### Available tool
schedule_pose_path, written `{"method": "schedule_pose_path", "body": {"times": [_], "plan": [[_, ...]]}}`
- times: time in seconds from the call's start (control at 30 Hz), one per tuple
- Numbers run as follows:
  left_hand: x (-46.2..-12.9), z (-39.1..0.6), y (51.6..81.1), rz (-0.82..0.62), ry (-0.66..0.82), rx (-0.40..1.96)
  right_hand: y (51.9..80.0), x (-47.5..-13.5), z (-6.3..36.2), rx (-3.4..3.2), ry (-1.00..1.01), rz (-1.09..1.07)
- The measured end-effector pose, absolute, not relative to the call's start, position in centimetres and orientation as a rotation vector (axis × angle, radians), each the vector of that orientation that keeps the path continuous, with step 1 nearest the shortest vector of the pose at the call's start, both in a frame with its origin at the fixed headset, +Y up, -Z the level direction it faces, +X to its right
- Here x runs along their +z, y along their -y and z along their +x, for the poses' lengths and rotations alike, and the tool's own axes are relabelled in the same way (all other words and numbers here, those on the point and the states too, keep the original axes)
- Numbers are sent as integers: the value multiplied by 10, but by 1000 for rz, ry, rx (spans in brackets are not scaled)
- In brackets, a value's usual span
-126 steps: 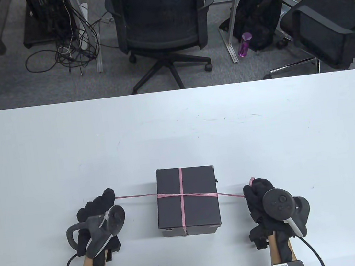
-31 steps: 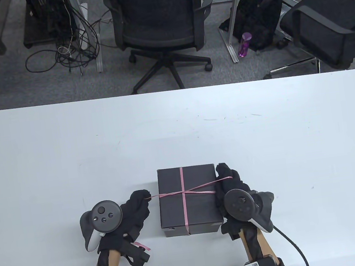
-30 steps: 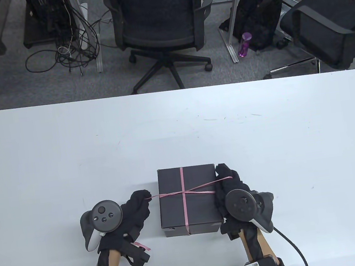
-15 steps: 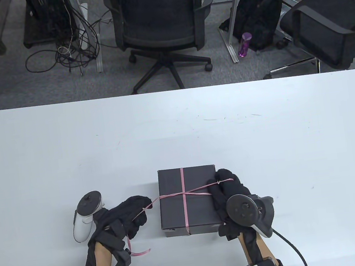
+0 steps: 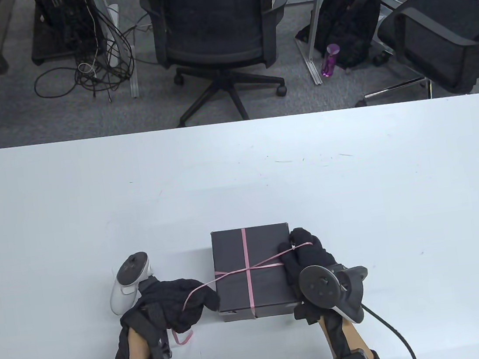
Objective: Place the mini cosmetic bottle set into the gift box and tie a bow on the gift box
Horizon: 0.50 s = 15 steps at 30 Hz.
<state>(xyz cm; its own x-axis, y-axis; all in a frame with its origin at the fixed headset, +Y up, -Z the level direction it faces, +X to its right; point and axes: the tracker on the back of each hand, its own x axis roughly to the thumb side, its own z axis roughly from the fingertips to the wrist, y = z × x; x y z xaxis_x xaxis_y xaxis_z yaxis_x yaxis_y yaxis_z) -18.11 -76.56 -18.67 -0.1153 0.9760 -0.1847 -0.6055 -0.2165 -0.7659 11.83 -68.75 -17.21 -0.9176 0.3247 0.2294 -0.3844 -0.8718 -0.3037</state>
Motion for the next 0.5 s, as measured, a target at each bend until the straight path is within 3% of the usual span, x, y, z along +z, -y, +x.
{"method": "schedule_pose_path", "body": {"times": [0.13, 0.27, 0.4, 0.5], "plan": [[-187, -170, 749, -792, 628, 1686, 684, -168, 114, 2784, 610, 267], [-191, -160, 726, -722, 467, 1630, 678, -162, 108, 2876, 705, 344], [-198, -143, 690, -525, 296, 1343, 669, -153, 104, 2874, 857, 535], [-197, -125, 675, -409, 182, 1065, 660, -149, 103, 2734, 783, 654]]}}
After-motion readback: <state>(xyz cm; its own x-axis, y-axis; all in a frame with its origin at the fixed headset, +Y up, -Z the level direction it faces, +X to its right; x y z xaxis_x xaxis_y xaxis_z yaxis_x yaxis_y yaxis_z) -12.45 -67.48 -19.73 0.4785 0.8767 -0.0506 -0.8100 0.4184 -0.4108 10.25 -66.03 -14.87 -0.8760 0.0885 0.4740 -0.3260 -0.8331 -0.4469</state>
